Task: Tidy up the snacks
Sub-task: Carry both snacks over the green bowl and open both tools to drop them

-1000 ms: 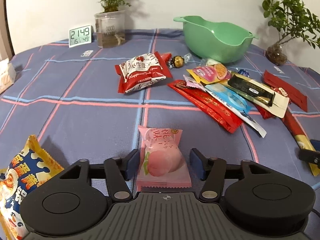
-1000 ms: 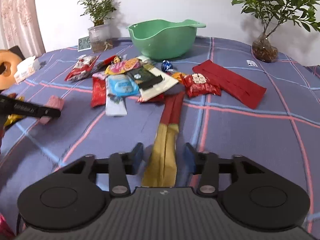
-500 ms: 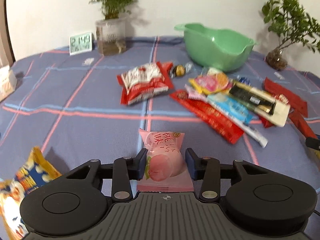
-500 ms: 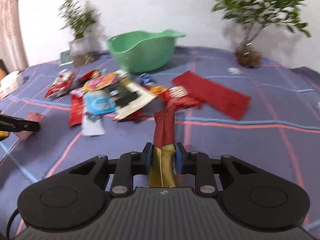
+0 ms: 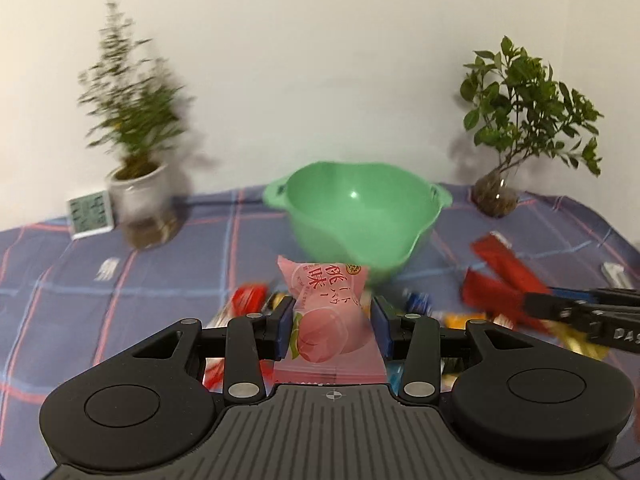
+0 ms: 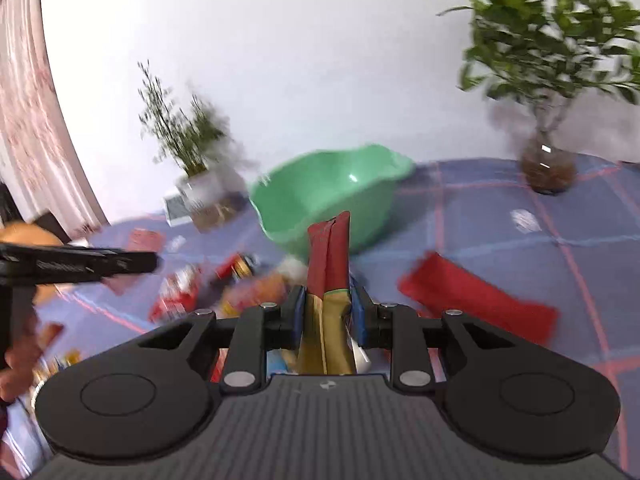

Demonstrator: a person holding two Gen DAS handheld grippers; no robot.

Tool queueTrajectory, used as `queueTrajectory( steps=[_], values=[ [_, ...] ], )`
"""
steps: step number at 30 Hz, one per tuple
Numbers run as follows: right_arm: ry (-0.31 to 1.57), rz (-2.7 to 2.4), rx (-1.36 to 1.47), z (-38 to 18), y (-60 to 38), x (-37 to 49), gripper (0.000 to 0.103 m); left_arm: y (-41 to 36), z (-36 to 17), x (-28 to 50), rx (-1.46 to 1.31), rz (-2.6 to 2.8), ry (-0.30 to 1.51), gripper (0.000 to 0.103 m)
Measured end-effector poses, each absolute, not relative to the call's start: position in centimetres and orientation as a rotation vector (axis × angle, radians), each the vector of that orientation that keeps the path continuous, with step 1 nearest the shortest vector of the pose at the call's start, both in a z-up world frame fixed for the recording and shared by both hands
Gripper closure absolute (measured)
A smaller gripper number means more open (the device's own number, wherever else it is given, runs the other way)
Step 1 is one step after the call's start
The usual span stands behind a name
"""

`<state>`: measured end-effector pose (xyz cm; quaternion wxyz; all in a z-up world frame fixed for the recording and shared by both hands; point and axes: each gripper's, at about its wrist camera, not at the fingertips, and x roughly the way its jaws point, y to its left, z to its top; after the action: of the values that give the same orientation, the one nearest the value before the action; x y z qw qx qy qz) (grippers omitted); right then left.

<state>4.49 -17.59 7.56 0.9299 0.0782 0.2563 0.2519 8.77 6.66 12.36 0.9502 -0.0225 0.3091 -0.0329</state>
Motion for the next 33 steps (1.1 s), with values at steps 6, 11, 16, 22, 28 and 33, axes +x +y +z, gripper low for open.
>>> queueTrajectory(
  steps=[6, 11, 16, 22, 28, 33],
  values=[
    [0.542, 0.558, 0.259, 9.6, -14.1, 10.6, 0.073, 5.9, 13.5, 16.2, -0.081, -0.100, 0.650, 0.001],
    [0.570, 0.560, 0.310, 10.0, -11.8, 15.6, 0.073, 5.1, 13.6, 21.4, -0.087, -0.087, 0.653, 0.000],
    [0.571, 0.538, 0.328, 9.5, -10.6, 19.0, 0.073, 5.6, 12.9, 24.9, -0.126, -0.072, 0.652, 0.000],
    [0.582, 0.536, 0.377, 8.4, -10.5, 22.0, 0.065, 7.4, 12.3, 26.0, -0.227, -0.049, 0.668, 0.000],
    [0.509, 0.548, 0.328, 9.0, -12.1, 19.1, 0.037, 8.6, 11.9, 21.1, -0.238, -0.039, 0.635, 0.000],
    [0.489, 0.544, 0.308, 7.5, -15.3, 14.8, 0.028, 8.5, 9.2, 15.8, -0.218, 0.002, 0.672, 0.000]
  ],
)
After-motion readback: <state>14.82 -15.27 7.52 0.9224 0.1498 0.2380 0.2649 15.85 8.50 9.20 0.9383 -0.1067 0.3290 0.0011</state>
